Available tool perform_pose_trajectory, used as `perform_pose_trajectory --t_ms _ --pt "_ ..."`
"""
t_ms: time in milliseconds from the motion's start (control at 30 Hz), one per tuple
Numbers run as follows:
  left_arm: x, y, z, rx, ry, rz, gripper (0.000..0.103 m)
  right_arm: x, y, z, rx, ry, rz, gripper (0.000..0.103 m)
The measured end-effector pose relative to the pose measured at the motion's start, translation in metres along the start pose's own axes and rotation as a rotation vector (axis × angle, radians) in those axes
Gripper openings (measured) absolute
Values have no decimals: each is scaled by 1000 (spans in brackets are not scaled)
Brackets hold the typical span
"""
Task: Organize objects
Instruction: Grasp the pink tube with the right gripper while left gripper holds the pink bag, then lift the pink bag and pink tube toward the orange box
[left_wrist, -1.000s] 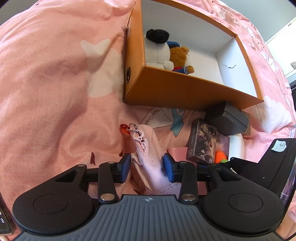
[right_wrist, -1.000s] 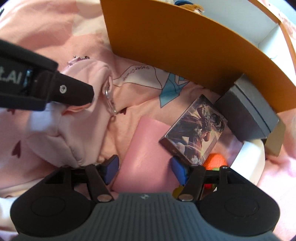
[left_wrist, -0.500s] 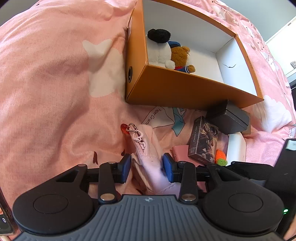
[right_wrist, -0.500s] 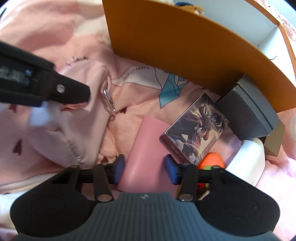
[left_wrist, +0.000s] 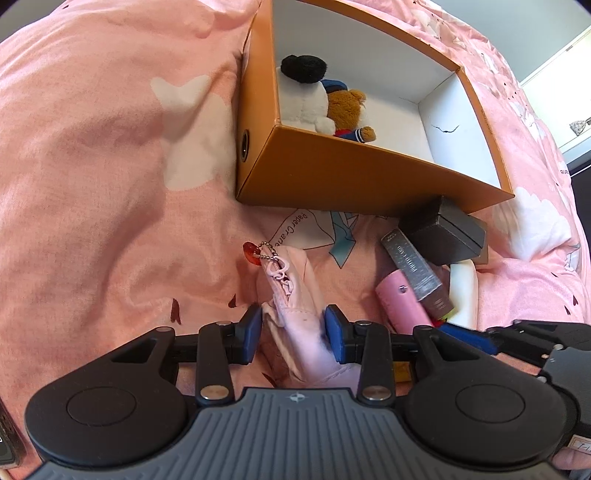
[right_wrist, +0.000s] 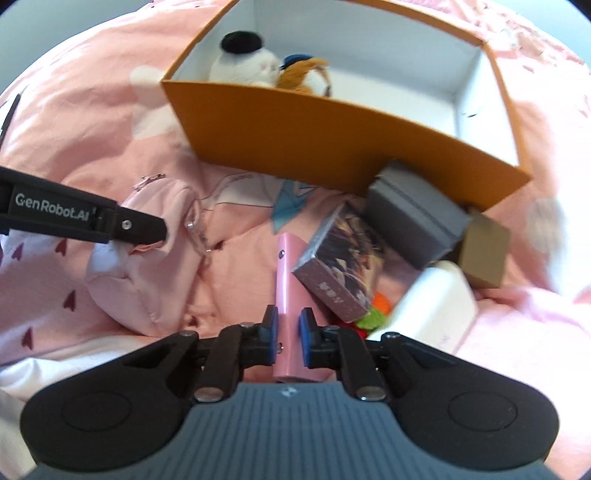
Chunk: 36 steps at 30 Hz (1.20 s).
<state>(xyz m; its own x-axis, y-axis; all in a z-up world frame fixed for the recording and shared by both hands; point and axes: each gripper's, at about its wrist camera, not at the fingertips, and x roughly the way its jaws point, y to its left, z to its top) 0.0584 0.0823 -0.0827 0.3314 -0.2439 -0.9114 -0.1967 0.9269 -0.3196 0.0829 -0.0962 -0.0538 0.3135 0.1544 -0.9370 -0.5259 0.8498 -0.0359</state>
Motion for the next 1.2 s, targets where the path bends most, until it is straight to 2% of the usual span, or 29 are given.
perform_pose_trajectory --t_ms 167,200,300,467,533,700,867,933,1033,1200 --pt "2 -2 0 -3 6 1 42 10 0 2 -42 1 -25 13" --pt "1 -2 0 -2 6 3 42 14 1 5 -53 4 -35 16" --pt "1 -2 0 -3 7 5 42 19 7 11 -91 -4 -76 18" --pt "3 -1 0 -9 13 1 43 44 18 15 -160 58 -95 21" --pt "5 0 1 -11 20 -1 49 50 15 14 -144 64 -97 21" --pt "9 0 0 -1 32 -4 52 34 1 17 -96 58 -17 19" --pt "9 -2 0 2 38 -12 53 18 -9 22 -11 55 198 19" --pt "8 -2 0 0 36 -17 43 19 -8 26 8 51 251 19" --pt "7 -2 0 7 37 -24 38 31 -1 30 -4 46 239 19" --pt "7 -6 0 29 36 -21 32 46 0 35 -28 121 256 21"
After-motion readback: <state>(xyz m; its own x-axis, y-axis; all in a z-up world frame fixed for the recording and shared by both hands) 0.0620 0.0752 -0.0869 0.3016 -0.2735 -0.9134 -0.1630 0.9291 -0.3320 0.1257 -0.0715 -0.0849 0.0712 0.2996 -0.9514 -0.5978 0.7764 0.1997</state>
